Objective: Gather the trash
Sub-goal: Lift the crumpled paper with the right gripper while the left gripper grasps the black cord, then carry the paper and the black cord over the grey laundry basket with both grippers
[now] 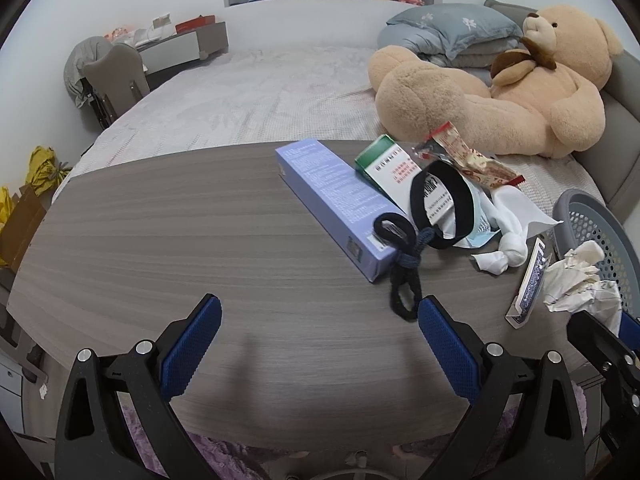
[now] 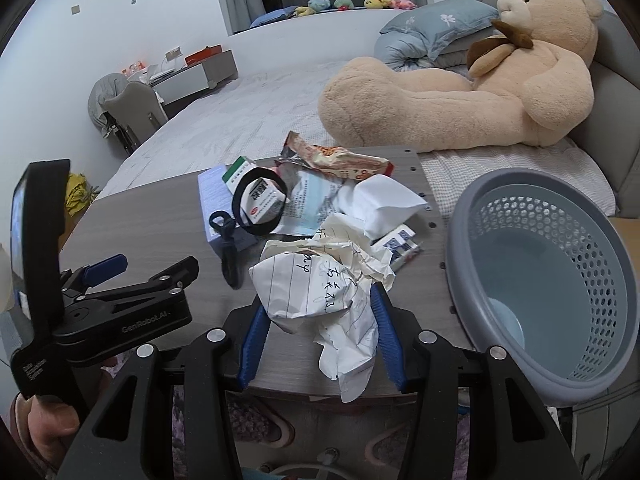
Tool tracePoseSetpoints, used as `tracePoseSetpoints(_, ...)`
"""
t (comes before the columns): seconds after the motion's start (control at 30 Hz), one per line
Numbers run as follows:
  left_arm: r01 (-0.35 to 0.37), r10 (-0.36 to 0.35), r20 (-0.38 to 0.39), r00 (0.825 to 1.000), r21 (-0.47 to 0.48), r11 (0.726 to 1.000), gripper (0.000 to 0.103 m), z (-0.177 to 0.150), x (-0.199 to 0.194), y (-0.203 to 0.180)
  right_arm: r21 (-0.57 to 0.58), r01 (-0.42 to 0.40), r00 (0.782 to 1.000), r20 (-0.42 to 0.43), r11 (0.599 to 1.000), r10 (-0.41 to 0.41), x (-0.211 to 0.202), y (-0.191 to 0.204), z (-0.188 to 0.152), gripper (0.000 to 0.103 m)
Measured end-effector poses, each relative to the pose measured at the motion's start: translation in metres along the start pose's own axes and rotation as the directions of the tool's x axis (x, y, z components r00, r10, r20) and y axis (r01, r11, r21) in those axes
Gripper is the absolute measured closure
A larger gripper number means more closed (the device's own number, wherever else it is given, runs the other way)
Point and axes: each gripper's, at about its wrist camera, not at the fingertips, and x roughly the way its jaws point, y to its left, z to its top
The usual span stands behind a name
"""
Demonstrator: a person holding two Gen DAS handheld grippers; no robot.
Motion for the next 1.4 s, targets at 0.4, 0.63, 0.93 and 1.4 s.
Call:
tracePoseSetpoints(0.4, -0.018, 0.018, -0.012, 1.000, -0.003, 1.000, 0.006, 0.001, 0.024, -0.028, 0.069, -0.044, 0.999, 0.016, 0.997, 0.043, 0.000, -0.027, -0.005, 0.055)
tracePoseSetpoints(0.63, -0.039, 0.039, -0.022, 0.999, -0.018, 0.999, 0.008, 0.001, 0.035, -0.036, 0.102, -0.069, 0.998, 0.016, 0.992, 0.067, 0.004, -0.039, -0.008, 0.055)
tracePoseSetpoints(0.93, -0.041, 0.040, -0.034, 0.999, -0.024, 0.999, 0.031, 0.000, 0.039, -0.039, 0.118, -0.083, 0.997, 0.002, 0.990, 0.083, 0.009, -0.042, -0.010, 0.055)
tracePoseSetpoints(1.4, 0.063, -0.063, -0.050, 0.997, -0.020, 0.998, 0.092, -0.008, 0.026, -0.029, 0.102, -0.073, 0.997, 0.007, 0.992, 0.073, 0.005, -0.039, -0.009, 0.055)
